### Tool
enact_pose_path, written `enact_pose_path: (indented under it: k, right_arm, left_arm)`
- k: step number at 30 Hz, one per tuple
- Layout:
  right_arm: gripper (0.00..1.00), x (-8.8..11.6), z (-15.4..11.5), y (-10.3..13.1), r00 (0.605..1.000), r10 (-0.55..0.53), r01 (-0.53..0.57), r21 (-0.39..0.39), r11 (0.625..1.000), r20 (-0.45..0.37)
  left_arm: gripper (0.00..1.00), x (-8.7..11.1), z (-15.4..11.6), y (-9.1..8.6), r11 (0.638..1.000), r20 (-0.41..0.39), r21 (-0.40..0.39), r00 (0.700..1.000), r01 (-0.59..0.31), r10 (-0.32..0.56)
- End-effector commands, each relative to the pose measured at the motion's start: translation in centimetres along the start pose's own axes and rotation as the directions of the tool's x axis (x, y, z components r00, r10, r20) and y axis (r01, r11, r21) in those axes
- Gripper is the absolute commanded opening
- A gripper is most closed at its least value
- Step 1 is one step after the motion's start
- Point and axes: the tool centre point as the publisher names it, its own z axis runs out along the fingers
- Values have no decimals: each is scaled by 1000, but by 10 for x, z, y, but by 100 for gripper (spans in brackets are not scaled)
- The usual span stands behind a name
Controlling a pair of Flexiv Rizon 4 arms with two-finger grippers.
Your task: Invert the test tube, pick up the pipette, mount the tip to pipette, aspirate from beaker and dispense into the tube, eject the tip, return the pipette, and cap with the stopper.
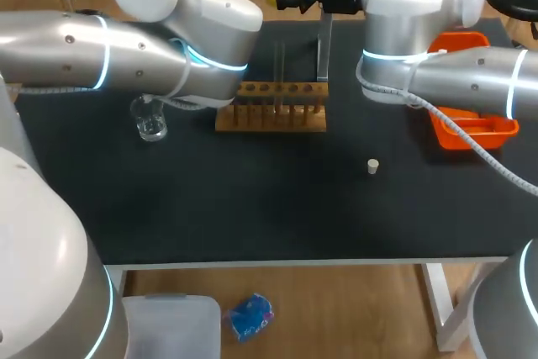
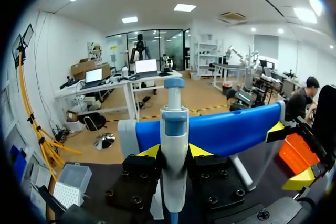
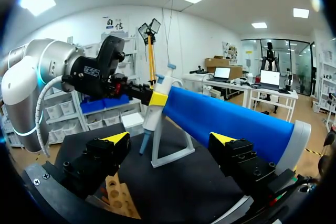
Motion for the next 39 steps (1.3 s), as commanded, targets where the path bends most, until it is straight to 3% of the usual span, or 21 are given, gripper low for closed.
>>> enact_pose_path:
  k: [1, 39]
  right_arm:
    - [100, 0, 0, 0, 1000, 0, 0, 0, 1000, 0]
    - [100, 0, 0, 0, 1000, 0, 0, 0, 1000, 0]
  left_arm:
    - [0, 1, 3, -1, 1000, 9, -14, 1000, 1, 0]
    - [0, 3, 20, 21, 998, 20, -61, 999, 31, -30]
